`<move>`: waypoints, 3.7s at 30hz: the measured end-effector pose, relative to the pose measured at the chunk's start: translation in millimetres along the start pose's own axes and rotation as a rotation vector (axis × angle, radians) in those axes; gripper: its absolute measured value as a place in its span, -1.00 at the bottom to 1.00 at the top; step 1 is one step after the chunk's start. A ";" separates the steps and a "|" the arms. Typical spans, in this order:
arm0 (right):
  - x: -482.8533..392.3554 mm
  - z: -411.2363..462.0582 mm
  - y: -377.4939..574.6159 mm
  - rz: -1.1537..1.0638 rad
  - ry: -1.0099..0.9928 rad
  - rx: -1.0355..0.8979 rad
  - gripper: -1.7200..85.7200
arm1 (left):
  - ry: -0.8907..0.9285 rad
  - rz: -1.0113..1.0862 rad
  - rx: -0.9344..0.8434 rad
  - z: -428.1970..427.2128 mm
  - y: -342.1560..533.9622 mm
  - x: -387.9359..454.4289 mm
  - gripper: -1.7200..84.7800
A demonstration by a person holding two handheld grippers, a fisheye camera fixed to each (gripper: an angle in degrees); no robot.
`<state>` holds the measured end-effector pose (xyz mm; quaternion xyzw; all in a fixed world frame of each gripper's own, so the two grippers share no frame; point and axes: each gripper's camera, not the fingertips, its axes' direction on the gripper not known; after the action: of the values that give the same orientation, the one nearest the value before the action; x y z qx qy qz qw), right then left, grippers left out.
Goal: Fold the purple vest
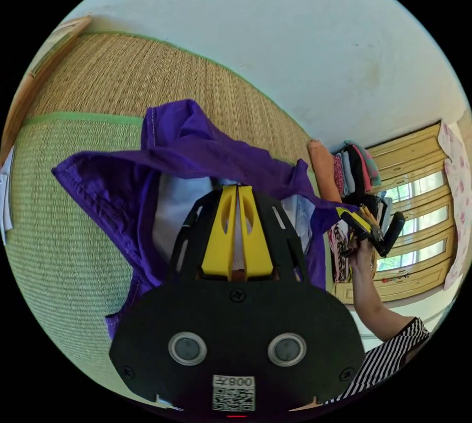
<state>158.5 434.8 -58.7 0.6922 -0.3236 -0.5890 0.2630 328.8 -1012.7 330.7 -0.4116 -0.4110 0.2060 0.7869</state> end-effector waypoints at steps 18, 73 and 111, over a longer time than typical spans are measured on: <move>52.5 39.4 -104.4 0.265 -0.196 -0.033 -0.89 | -0.028 0.198 0.020 32.7 -63.1 108.1 -0.81; -95.6 -172.2 45.1 0.082 -0.291 -0.215 -0.79 | -0.250 0.180 -0.302 -184.8 528.6 334.4 -0.79; -213.5 -110.9 -310.6 -0.177 -0.100 -0.188 -0.95 | -0.013 0.340 -0.158 -324.7 529.6 439.9 -0.91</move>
<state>290.1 797.3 -133.8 0.6601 -0.2173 -0.6714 0.2575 855.3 -571.4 3.0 -0.5342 -0.3555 0.3057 0.7034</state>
